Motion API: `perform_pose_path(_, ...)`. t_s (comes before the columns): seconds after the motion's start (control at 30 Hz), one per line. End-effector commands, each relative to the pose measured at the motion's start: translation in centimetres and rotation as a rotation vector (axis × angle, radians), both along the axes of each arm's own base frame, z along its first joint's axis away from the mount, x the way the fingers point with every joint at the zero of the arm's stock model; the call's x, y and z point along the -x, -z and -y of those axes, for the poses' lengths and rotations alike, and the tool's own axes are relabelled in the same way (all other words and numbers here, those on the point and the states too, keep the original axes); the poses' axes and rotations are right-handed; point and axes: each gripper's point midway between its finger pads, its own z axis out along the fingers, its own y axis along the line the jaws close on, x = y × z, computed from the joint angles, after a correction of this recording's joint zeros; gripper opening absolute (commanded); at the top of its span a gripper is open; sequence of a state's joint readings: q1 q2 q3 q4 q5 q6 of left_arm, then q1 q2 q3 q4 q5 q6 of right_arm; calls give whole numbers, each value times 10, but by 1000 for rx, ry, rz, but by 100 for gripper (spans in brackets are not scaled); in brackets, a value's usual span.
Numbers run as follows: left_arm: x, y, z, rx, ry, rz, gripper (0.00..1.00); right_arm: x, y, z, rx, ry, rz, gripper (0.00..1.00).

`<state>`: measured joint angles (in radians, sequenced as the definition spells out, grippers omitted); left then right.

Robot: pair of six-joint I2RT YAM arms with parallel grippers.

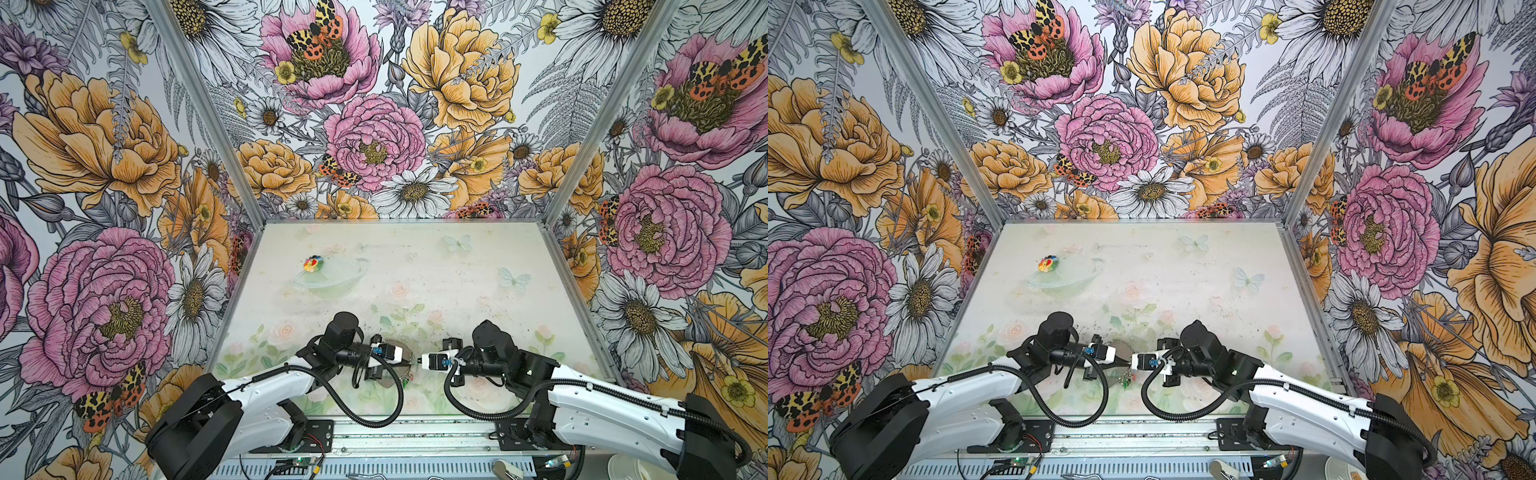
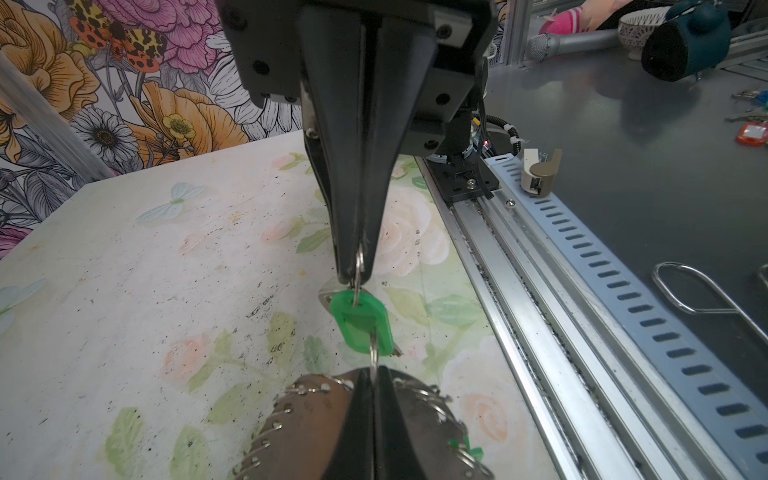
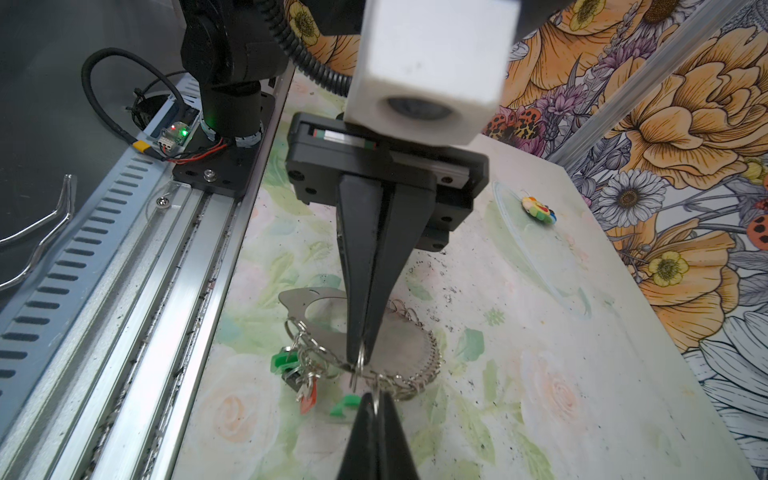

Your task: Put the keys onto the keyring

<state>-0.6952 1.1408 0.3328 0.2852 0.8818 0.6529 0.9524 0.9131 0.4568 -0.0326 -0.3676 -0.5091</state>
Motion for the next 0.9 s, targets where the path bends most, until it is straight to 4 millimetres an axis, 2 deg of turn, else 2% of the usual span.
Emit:
perform_pose_path(0.0,-2,-10,1,23,4,10,0,0,7,-2,18,-6,-14,0)
perform_pose_path(0.87,-7,-12,4,31,-15,-26,0,14,11,-7,24,-83,-37,0)
